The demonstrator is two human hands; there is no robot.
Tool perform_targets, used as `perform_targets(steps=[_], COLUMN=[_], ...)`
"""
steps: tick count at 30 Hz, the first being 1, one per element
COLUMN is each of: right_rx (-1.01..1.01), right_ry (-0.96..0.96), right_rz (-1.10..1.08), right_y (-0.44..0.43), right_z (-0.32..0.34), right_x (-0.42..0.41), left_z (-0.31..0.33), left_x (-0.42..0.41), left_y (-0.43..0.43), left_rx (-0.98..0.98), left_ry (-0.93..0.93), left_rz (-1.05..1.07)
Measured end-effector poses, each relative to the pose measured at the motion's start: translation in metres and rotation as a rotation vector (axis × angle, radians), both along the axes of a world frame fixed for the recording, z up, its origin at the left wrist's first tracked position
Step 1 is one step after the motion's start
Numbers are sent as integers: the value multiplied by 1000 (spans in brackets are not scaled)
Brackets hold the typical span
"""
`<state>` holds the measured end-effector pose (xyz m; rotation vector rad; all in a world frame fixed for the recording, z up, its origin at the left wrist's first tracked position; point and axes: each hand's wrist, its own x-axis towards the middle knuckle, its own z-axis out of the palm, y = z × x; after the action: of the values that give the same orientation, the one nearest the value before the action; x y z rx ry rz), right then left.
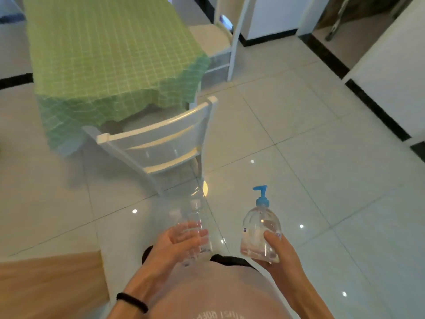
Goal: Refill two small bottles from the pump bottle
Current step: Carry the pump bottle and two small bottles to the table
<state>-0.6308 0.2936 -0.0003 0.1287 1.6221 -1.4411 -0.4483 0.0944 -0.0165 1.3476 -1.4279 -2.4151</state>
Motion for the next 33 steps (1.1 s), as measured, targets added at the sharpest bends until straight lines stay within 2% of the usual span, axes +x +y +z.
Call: perform_targets(steps=[7,12,21,26,33], right_rx=[93,134,137,175,182], right_ry=[43,33,11,45,60], right_rz=[-244,-327,-256,-196,-252], right_y=[71,73,-5,-61,-111], right_z=[9,0,-6,12,18], right_x=[-53,-87,-196,-274,-372], left_z=[5,-7,-30,-24,-5], left_x=[-95,-139,-231,-316,-442], left_y=[22,1,-82,-130,-173], left_rx=[-33,-22,-16,5,-34], left_ry=[-8,-13,-46,7,58], left_rz=[-253,-311,-295,-309,-377])
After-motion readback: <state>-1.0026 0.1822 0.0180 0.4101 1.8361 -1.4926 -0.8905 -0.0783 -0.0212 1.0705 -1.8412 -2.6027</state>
